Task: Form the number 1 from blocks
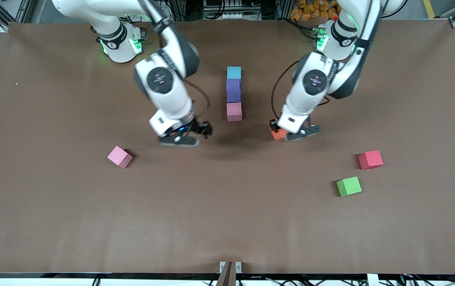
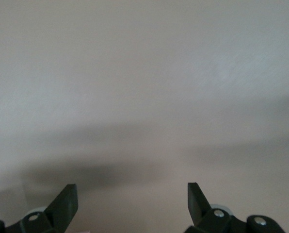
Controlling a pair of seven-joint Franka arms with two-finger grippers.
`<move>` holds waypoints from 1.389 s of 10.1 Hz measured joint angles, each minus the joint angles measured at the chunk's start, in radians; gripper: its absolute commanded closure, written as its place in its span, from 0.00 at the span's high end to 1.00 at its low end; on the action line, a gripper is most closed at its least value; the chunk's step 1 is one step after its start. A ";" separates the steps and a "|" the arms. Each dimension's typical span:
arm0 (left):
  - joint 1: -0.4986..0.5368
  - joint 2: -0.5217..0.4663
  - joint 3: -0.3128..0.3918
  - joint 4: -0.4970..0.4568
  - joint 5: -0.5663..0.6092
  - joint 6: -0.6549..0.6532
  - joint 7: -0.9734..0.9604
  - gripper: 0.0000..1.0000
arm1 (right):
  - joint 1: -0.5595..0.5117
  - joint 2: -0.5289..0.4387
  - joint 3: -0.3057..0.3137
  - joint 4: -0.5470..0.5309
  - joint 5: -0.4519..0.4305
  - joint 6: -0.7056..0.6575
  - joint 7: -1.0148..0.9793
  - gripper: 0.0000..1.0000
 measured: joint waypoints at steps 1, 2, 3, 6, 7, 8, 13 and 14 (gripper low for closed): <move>-0.050 0.035 0.004 0.044 0.000 0.000 0.005 0.00 | -0.076 -0.002 0.041 0.047 -0.041 -0.064 -0.002 1.00; -0.093 0.079 0.010 0.093 0.000 0.000 0.010 0.00 | -0.132 -0.009 0.072 0.107 -0.068 -0.149 -0.002 1.00; -0.130 0.126 0.014 0.143 0.000 0.000 0.011 0.00 | -0.173 -0.033 0.084 0.156 -0.082 -0.221 -0.002 1.00; -0.187 0.227 0.016 0.243 -0.029 -0.050 0.017 0.00 | -0.292 -0.150 0.091 0.187 -0.088 -0.337 -0.093 1.00; -0.189 0.239 0.017 0.267 -0.030 -0.079 0.022 0.00 | -0.330 -0.181 0.095 0.187 -0.088 -0.361 -0.139 1.00; -0.190 0.243 0.018 0.282 -0.038 -0.101 0.039 0.00 | -0.369 -0.205 0.106 0.187 -0.088 -0.381 -0.171 1.00; -0.201 0.272 0.020 0.312 -0.071 -0.114 0.088 0.00 | -0.586 -0.270 0.248 0.210 -0.088 -0.457 -0.322 1.00; -0.201 0.282 0.020 0.320 -0.072 -0.114 0.089 0.00 | -0.594 -0.277 0.249 0.236 -0.088 -0.501 -0.350 1.00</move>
